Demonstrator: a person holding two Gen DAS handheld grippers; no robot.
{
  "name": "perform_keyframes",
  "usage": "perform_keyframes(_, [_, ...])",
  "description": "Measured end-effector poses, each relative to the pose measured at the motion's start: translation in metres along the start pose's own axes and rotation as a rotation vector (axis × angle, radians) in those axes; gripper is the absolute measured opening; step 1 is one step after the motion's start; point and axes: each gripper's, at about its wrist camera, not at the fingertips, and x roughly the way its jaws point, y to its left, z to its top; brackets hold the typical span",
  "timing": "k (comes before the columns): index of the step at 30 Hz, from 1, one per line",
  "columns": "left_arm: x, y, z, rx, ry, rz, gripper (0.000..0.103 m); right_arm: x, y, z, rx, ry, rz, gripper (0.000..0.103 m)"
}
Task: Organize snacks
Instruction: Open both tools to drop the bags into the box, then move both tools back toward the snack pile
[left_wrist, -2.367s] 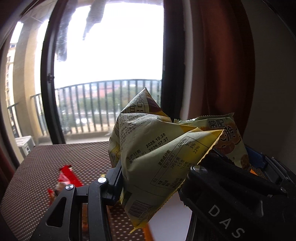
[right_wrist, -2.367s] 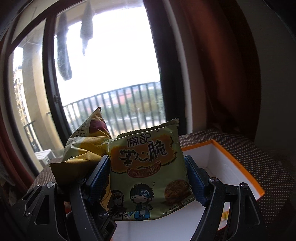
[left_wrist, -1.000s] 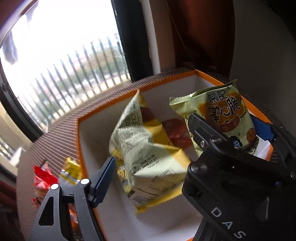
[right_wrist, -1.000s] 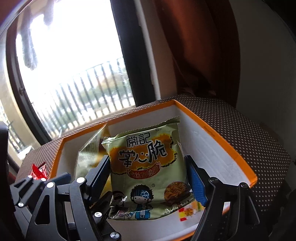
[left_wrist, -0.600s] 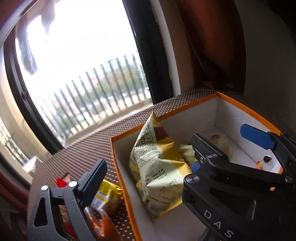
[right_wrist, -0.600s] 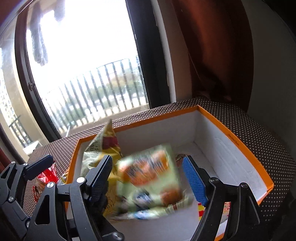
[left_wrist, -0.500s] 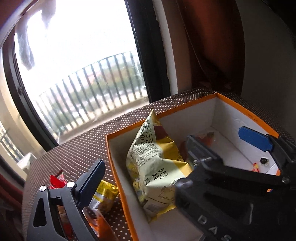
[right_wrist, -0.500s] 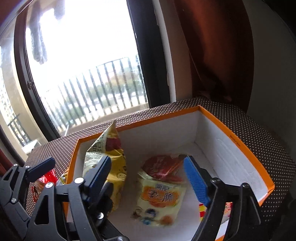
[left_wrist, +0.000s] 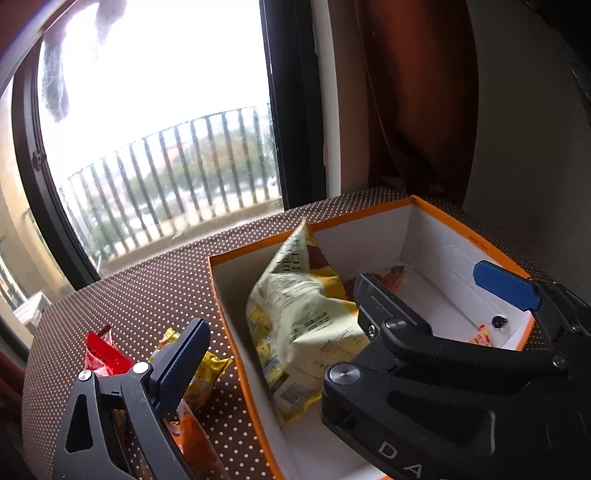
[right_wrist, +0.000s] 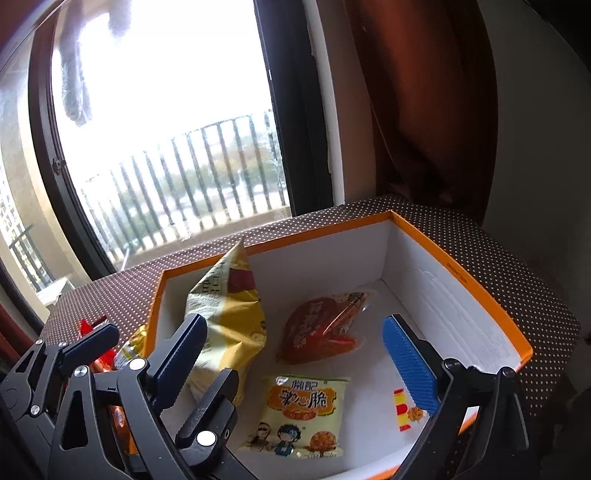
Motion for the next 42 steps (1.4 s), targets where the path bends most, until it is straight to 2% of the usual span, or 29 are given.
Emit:
perform_keyframes(14, [-0.046, 0.015, -0.022, -0.087, -0.069, 0.014, 0.097, -0.042, 0.031, -0.012, -0.057, -0.059, 0.029, 0.098])
perform_keyframes(21, [-0.069, 0.026, -0.036, -0.140, -0.078, -0.005, 0.097, -0.065, 0.048, -0.019, -0.081, -0.104, 0.050, 0.098])
perform_keyframes(29, [-0.100, 0.037, -0.060, -0.172, -0.141, 0.047, 0.097, -0.082, 0.071, -0.032, -0.131, -0.144, 0.085, 0.098])
perform_keyframes(39, [-0.114, 0.052, -0.086, -0.231, -0.131, 0.102, 0.096, -0.087, 0.099, -0.052, -0.175, -0.133, 0.161, 0.098])
perform_keyframes(42, [-0.113, 0.058, -0.095, -0.250, -0.110, 0.110, 0.096, -0.084, 0.111, -0.059, -0.201, -0.128, 0.154, 0.098])
